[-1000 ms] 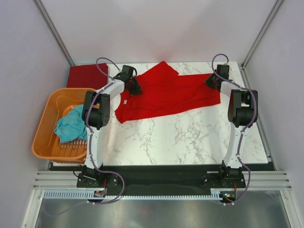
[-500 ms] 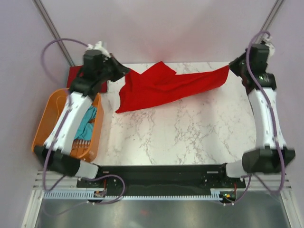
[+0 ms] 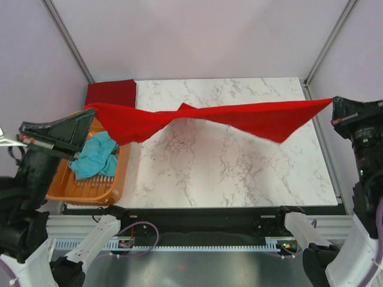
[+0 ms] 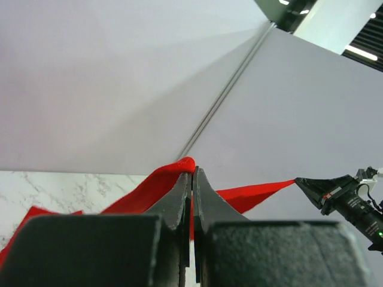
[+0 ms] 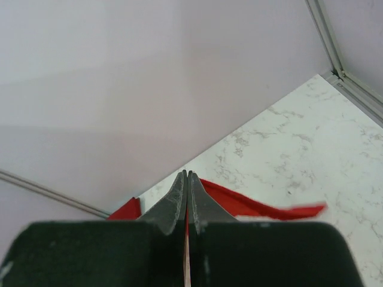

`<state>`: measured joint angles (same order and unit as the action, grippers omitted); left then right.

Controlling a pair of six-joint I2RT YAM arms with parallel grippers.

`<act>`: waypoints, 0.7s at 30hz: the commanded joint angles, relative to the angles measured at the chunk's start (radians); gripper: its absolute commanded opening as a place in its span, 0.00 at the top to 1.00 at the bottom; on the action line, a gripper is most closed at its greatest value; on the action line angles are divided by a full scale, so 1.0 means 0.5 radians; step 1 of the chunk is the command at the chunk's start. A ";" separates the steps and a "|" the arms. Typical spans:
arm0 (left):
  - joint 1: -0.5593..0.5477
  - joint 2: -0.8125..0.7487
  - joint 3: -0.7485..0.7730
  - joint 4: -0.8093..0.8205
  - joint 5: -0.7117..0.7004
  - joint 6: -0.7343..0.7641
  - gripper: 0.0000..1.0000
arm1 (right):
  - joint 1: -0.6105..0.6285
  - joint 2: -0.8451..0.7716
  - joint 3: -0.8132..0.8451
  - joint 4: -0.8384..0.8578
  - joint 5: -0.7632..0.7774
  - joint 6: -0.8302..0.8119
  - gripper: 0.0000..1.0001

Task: Fold and stack the t-shirts
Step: Flatten the tshirt out

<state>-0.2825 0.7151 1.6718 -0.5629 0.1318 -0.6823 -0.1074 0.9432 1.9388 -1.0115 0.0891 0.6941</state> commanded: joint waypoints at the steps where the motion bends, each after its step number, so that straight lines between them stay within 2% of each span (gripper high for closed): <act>1: 0.007 -0.010 0.098 -0.104 0.037 -0.040 0.98 | 0.000 -0.070 0.159 -0.207 -0.068 0.121 1.00; 5: 0.007 0.097 0.264 -0.288 0.025 -0.022 0.98 | 0.000 -0.034 0.288 -0.189 -0.071 0.176 1.00; 9: 0.007 0.278 0.353 -0.338 -0.030 0.039 0.98 | 0.000 0.107 0.255 -0.054 -0.022 0.170 1.00; 13: 0.007 0.725 0.567 -0.332 -0.205 0.183 0.98 | 0.000 0.313 0.114 0.283 -0.012 0.179 1.00; 15: 0.007 0.928 0.742 -0.316 -0.257 0.275 0.98 | 0.000 0.463 -0.009 0.583 -0.104 0.192 1.00; 16: 0.007 1.133 0.807 -0.304 -0.260 0.312 0.98 | 0.000 0.512 -0.061 0.703 -0.141 0.198 1.00; 17: 0.010 1.226 0.877 -0.289 -0.343 0.349 0.98 | 0.000 0.628 -0.158 0.941 -0.169 0.201 1.00; 21: 0.022 1.738 1.342 -0.169 -0.561 0.517 0.98 | 0.000 1.073 -0.052 1.203 -0.276 0.186 1.00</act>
<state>-0.2810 1.4601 2.2066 -0.6971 -0.0311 -0.5430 -0.1074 1.3445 1.8862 -0.6277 0.0185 0.7822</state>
